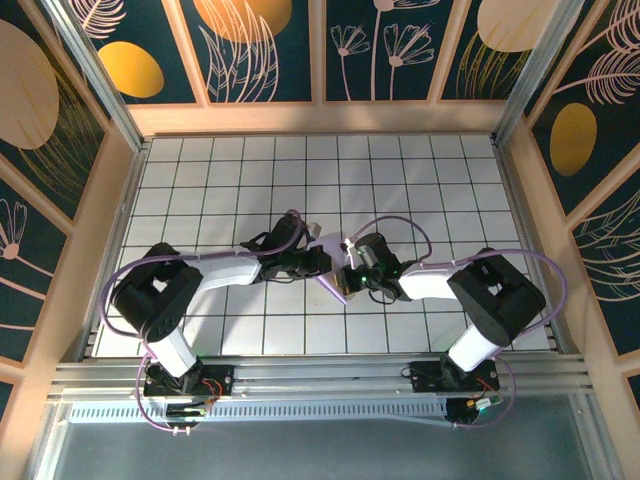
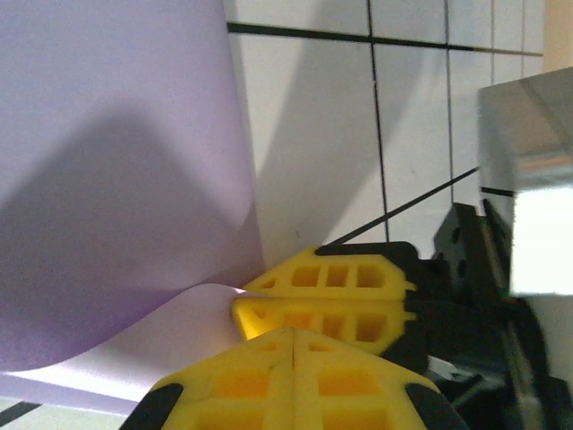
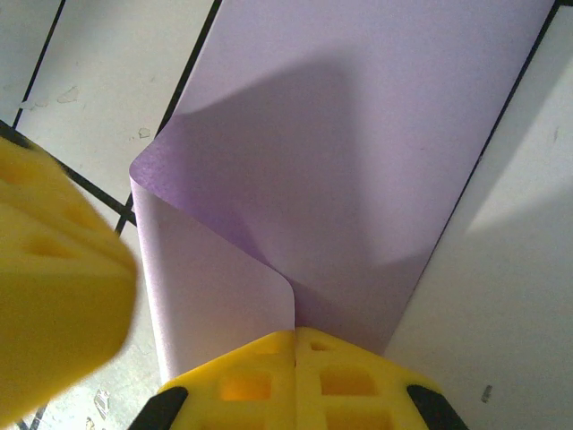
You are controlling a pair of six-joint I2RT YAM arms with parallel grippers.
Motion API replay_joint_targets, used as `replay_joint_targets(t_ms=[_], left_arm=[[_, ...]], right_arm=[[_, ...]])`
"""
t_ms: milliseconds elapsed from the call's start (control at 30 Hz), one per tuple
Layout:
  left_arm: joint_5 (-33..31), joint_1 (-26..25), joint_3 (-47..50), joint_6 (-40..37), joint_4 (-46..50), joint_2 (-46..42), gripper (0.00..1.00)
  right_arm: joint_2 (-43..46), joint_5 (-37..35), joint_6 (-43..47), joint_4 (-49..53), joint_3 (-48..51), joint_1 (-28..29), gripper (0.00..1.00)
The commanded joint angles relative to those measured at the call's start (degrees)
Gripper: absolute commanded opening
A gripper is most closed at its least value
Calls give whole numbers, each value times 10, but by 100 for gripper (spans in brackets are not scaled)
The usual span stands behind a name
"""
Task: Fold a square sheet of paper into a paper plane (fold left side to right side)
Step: Third fold the triangle at the center of the table.
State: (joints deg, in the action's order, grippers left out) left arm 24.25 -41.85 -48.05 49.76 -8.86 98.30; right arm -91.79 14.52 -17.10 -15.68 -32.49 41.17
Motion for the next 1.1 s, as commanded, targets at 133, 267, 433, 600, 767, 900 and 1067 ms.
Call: replay_joint_targets(t_ms=[133, 267, 433, 600, 767, 900, 1067], left_arm=[[0, -6, 4, 18, -14, 36, 5], [-8, -6, 9, 17, -8, 42, 5], [-19, -6, 18, 16, 3, 41, 5], [-23, -5, 26, 16, 2, 40, 4], [-27, -6, 27, 16, 1, 43, 4], [-31, -6, 26, 17, -2, 49, 4], [-39, -6, 25, 18, -2, 57, 4]], right_arm=[[-26, -10, -4, 54, 8, -3, 0], [-29, -10, -4, 54, 8, -3, 0], [-34, -11, -3, 59, 3, -3, 0], [-38, -13, -2, 61, 1, -3, 0], [-41, -11, -2, 62, 0, -3, 0], [-41, -11, -2, 63, -1, -3, 0], [-39, -10, -2, 64, 0, -3, 0]])
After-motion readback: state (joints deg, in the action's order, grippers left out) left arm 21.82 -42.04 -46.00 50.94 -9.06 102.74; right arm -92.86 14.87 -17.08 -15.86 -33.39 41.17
